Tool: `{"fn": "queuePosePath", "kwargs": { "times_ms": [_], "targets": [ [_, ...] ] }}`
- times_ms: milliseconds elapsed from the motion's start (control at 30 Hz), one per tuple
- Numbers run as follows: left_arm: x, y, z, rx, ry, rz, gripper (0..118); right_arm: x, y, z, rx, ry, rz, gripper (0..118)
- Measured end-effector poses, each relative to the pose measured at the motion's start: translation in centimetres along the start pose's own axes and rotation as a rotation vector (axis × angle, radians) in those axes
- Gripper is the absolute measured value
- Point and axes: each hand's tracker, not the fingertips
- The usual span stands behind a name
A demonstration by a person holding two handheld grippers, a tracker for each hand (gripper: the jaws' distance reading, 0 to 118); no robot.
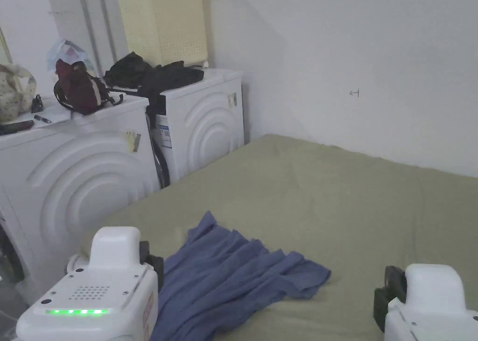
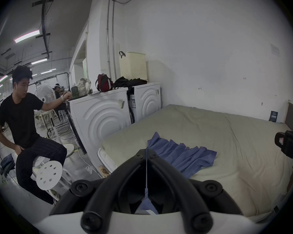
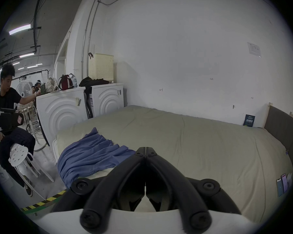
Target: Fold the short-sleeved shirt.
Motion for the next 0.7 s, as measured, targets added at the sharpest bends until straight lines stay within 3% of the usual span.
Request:
{"fn": "queuePosePath", "kwargs": {
  "times_ms": [367,700],
  "targets": [
    [1.8,-1.3,-5.4,-0.120,-0.108,0.028,0,1.5,-1.2,-0.7,-0.061,-0.041,0.009,0],
    [4.9,-6.8,-18.8,-0.449,-0.215,0.042,0,2.1,-5.0,-3.1,-0.184,-0.065,0.027,0]
  ]
}}
